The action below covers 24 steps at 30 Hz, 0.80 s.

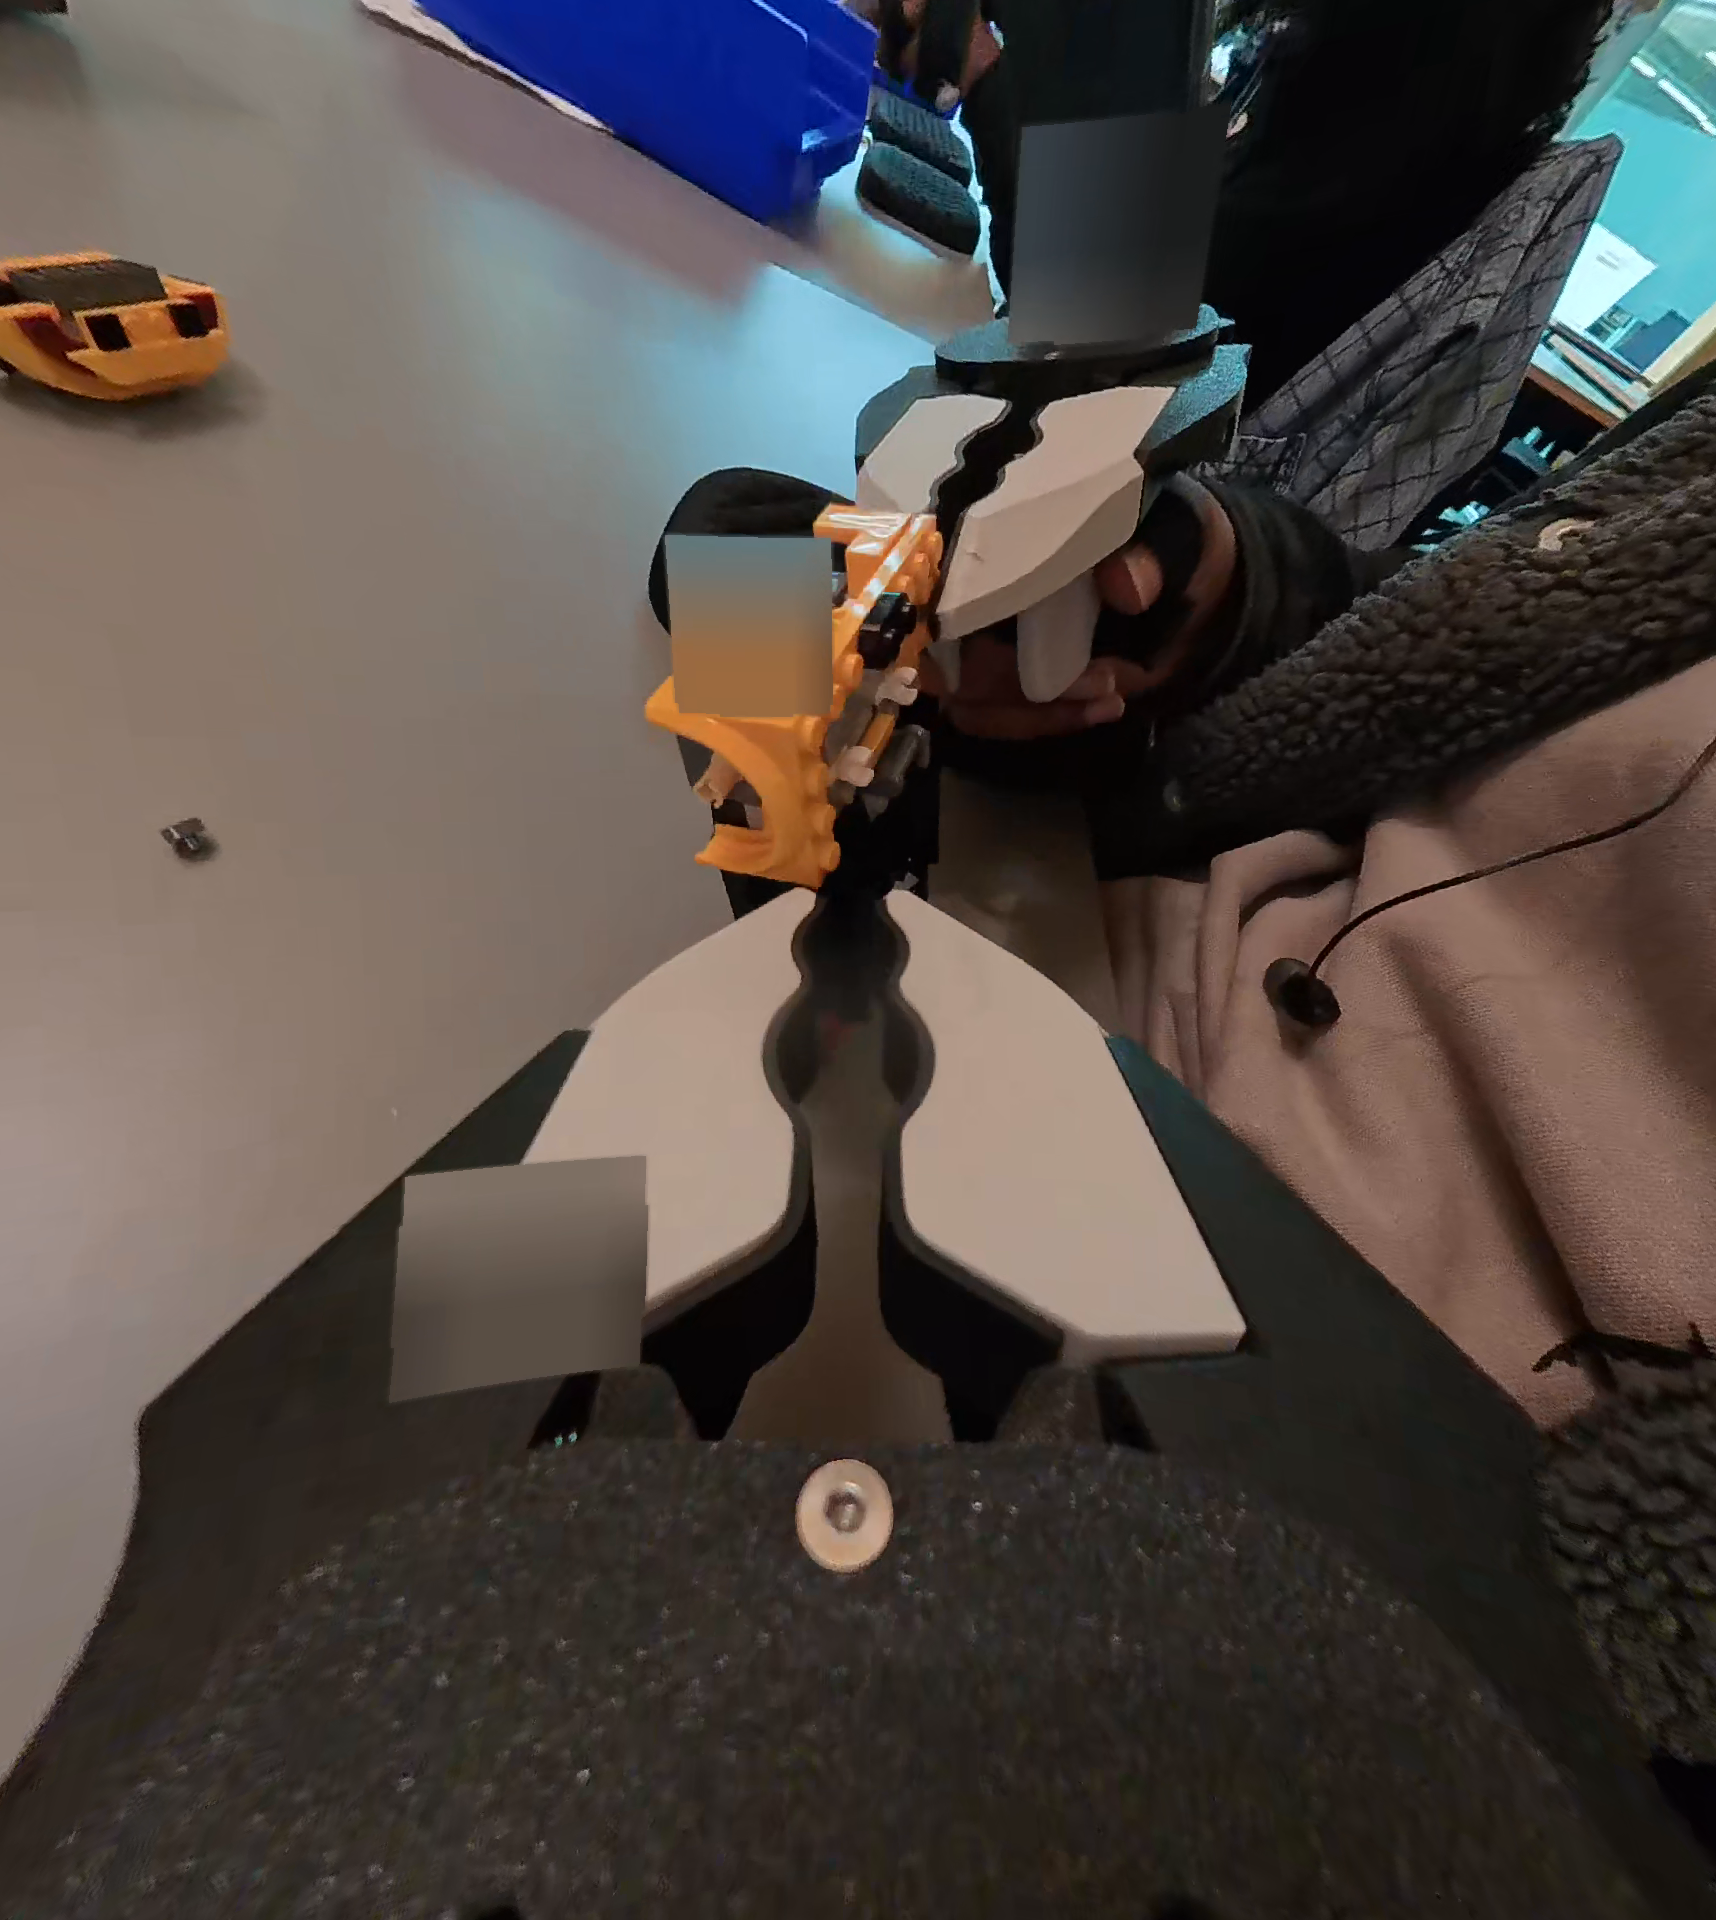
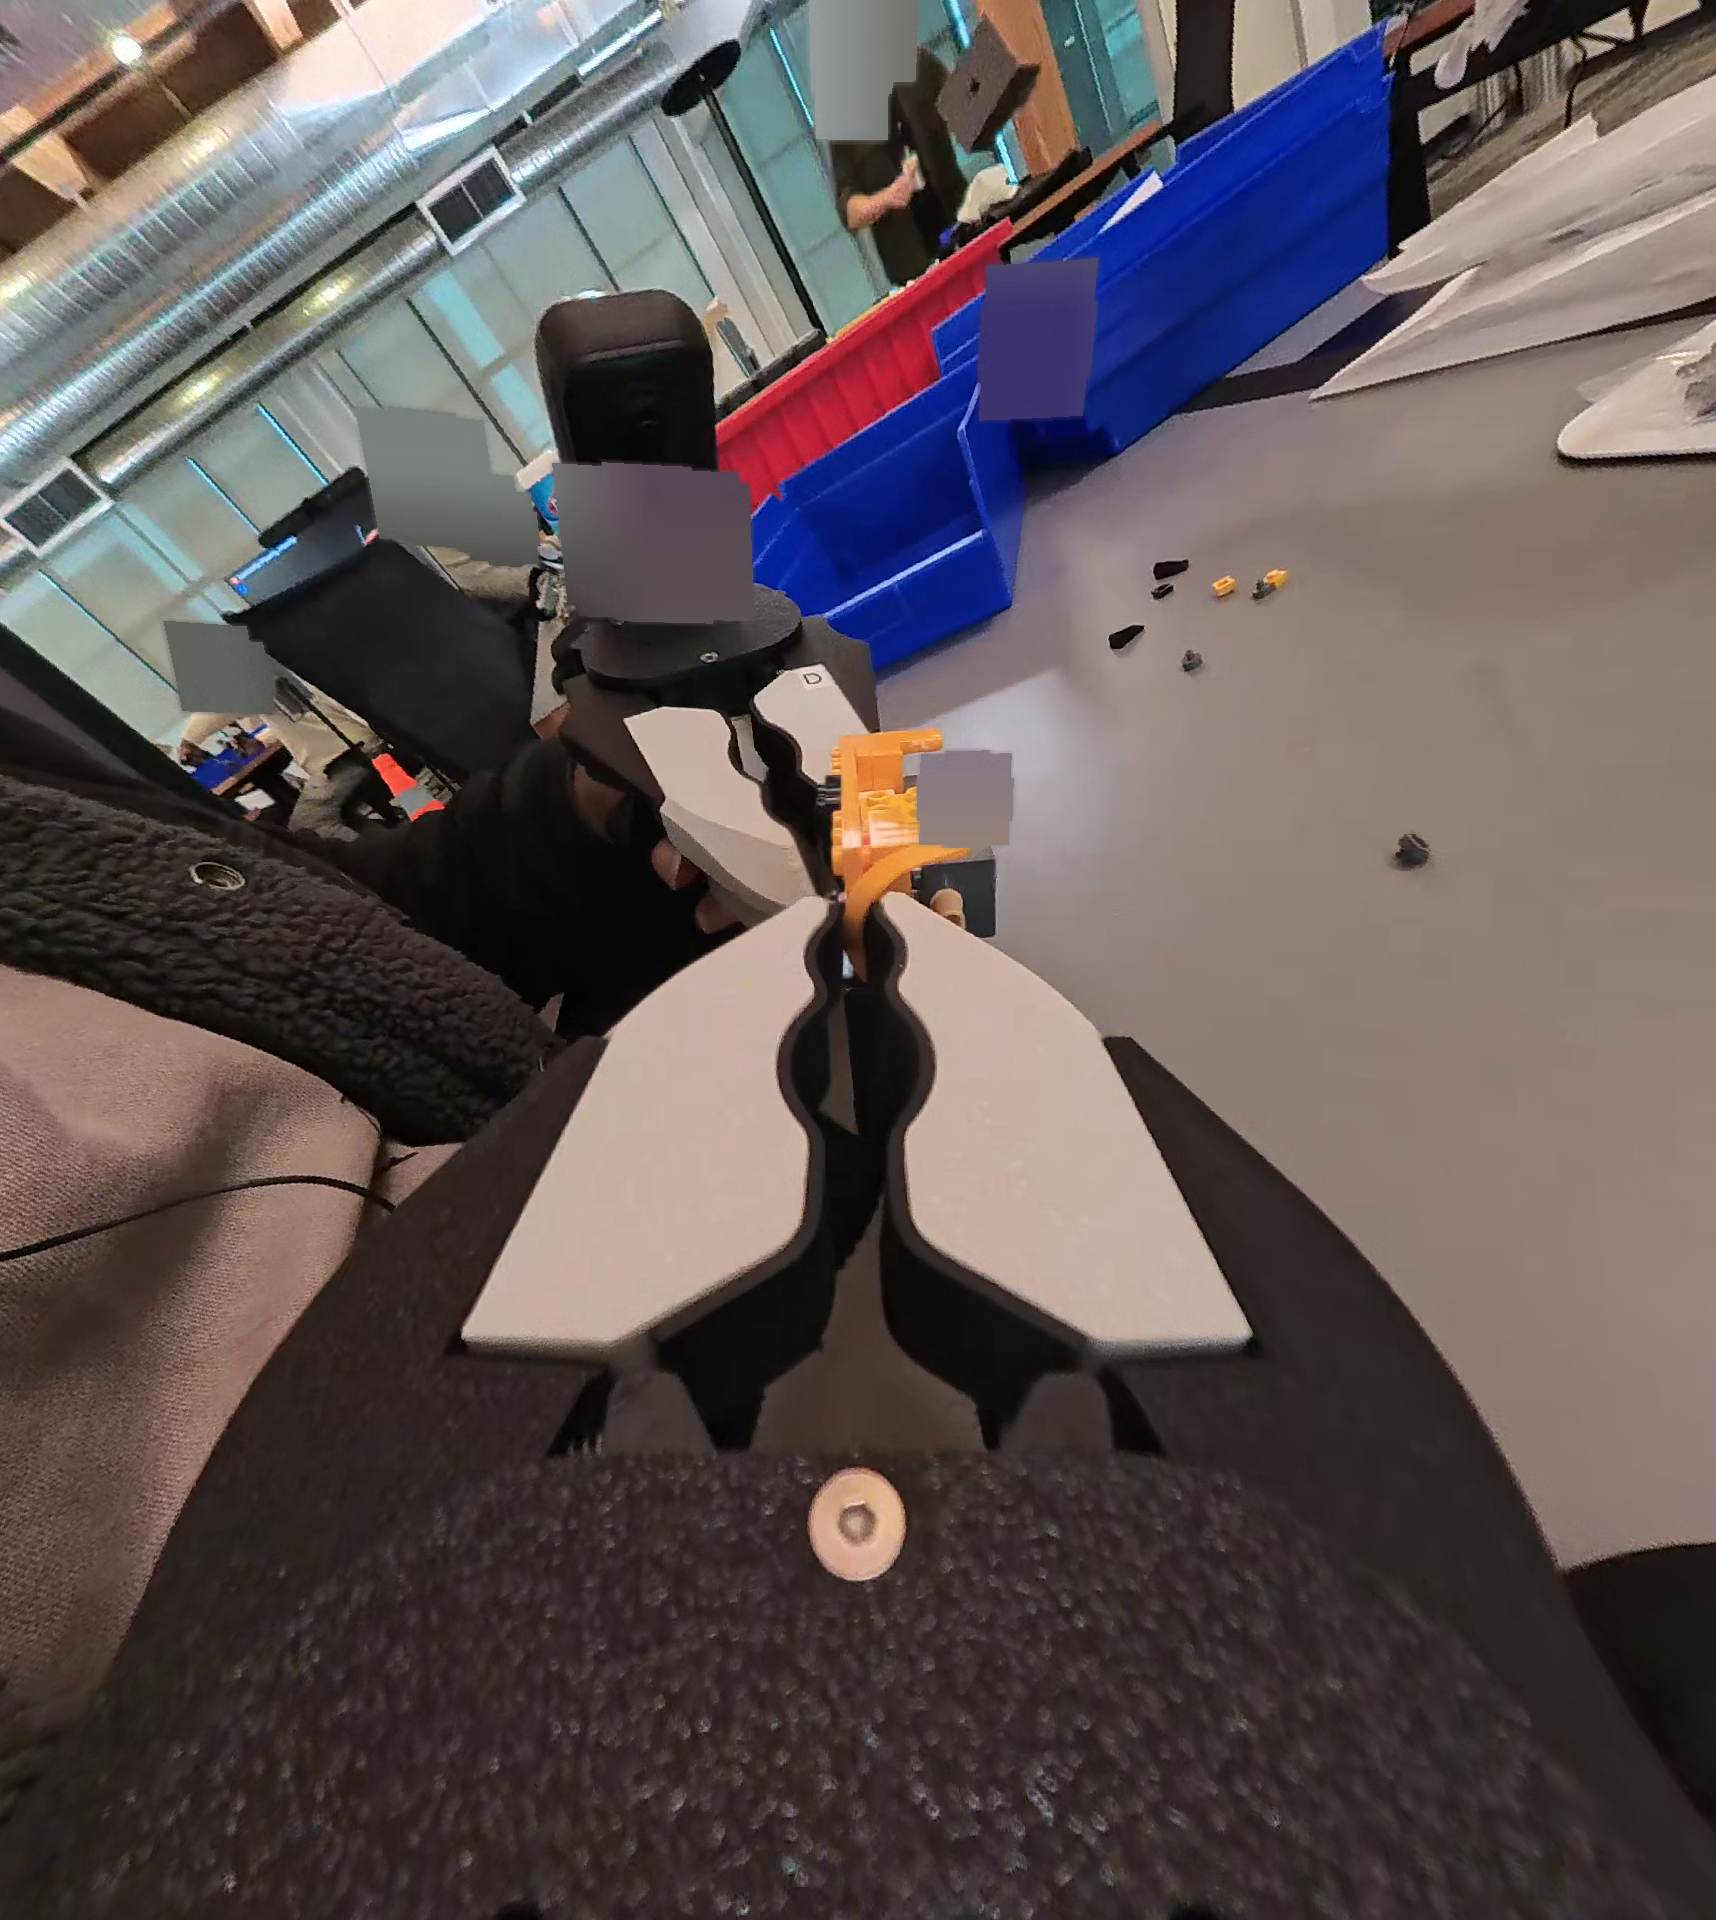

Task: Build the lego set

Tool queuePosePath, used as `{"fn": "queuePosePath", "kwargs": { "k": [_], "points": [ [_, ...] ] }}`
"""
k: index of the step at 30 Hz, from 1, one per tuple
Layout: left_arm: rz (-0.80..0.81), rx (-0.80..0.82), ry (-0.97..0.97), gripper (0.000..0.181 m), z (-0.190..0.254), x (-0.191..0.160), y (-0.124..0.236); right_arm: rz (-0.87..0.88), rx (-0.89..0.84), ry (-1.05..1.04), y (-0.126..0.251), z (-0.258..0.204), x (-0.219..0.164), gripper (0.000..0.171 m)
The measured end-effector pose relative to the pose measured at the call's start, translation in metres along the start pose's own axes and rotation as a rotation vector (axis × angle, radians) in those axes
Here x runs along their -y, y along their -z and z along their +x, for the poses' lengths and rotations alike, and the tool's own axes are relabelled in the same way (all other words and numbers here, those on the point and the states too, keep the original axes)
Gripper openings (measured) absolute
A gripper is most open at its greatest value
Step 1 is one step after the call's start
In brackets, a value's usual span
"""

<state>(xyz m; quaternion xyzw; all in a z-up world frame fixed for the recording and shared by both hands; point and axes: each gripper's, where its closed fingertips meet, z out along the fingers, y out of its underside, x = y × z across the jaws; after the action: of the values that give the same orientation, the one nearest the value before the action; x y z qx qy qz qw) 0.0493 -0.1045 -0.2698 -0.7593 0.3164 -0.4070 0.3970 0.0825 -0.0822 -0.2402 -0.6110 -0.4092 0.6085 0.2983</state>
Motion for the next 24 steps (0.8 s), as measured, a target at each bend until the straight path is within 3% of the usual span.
{"fn": "queuePosePath", "kwargs": {
  "k": [7,13,15,19,24],
  "points": [
    [-0.037,0.012,-0.013,0.02,-0.003,-0.003,0.006,-0.016,0.002,0.009,-0.002,0.001,0.0,0.003],
    [0.079,-0.059,0.004,0.067,-0.011,0.019,0.006,-0.021,0.013,0.04,-0.003,-0.002,-0.001,0.003],
    [0.089,-0.107,-0.028,0.067,-0.006,0.026,-0.004,-0.026,0.019,0.053,-0.004,-0.004,-0.002,0.003],
    [0.027,-0.178,-0.067,0.032,0.003,0.023,-0.015,-0.035,0.038,0.09,-0.005,-0.009,-0.004,0.003],
    [0.077,-0.166,-0.138,0.032,0.008,0.022,-0.014,-0.041,0.032,0.196,-0.004,-0.015,-0.006,0.003]
  ]
}}
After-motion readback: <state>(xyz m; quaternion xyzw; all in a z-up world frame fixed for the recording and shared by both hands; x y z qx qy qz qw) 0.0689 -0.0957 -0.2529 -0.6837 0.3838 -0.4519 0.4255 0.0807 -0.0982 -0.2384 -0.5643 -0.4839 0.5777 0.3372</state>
